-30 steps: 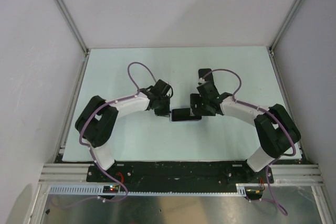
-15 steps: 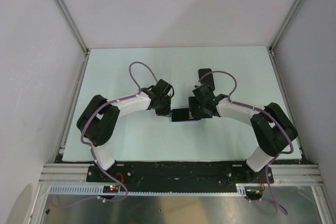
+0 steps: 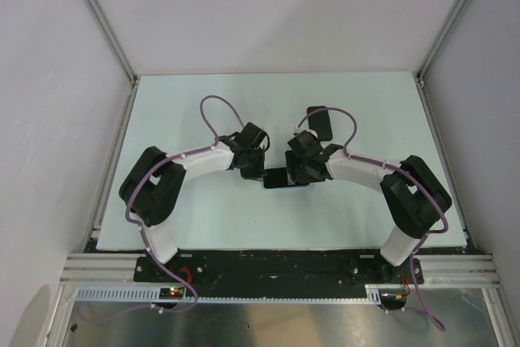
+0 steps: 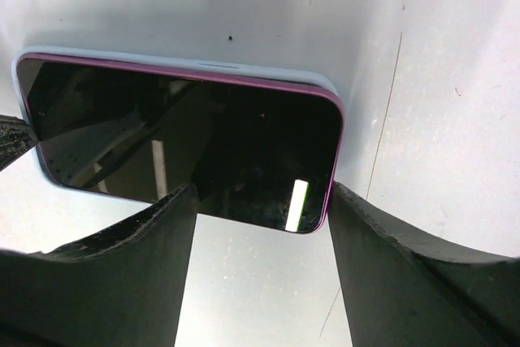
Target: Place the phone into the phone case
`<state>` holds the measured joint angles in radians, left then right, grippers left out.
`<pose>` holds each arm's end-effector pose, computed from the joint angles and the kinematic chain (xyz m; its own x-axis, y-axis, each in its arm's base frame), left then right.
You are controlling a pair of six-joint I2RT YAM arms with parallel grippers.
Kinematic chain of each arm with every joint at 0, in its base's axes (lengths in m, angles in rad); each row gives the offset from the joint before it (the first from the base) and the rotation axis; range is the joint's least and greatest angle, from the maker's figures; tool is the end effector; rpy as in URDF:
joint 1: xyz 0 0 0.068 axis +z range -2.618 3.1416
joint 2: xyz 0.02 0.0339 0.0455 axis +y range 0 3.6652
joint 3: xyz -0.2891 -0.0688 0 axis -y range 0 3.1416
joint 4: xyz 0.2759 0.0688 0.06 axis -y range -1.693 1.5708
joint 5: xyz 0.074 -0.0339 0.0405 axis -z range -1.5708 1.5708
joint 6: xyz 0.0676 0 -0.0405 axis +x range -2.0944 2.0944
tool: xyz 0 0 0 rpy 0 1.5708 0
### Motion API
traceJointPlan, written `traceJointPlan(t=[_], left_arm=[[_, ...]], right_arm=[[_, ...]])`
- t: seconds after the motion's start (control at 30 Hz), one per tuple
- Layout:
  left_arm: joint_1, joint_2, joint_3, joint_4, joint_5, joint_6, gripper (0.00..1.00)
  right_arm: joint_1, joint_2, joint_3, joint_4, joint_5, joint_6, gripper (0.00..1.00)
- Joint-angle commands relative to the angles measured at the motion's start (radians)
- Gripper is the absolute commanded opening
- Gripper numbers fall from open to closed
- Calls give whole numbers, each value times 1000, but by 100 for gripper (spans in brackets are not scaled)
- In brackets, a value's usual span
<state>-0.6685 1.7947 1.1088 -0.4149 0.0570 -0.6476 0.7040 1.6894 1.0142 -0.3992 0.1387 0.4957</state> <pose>0.3113 -0.2508 0.1409 -0.9435 -0.0223 -0.3305 0.0876 0.9455 -0.3137 0.2913 0.2351 0.1510 -0.8706 -0.1213 -0.4768 -0.2009 0.9723 0.1196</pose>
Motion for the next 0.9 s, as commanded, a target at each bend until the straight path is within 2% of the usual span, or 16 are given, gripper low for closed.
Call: traceJointPlan(t=[0.0,0.13,0.4,0.6,0.87], left_arm=[[-19,5,35,29,7,-5,0],[-18,-12,30,29,-4,0,0],[-8,-66,42,29,-20,14,0],[-2,-56,98,29,-29,15,0],[3,28,180,29,-34,4,0]], right_arm=[[42,21,20,15,13,-7,71],[7,-20,20,7,10,-19,79],[-58,-84,9,17,-30,-23,81],[-83,-97,-5,52,-55,-9,79],[-98,-61,-6,72,-63,-5,71]])
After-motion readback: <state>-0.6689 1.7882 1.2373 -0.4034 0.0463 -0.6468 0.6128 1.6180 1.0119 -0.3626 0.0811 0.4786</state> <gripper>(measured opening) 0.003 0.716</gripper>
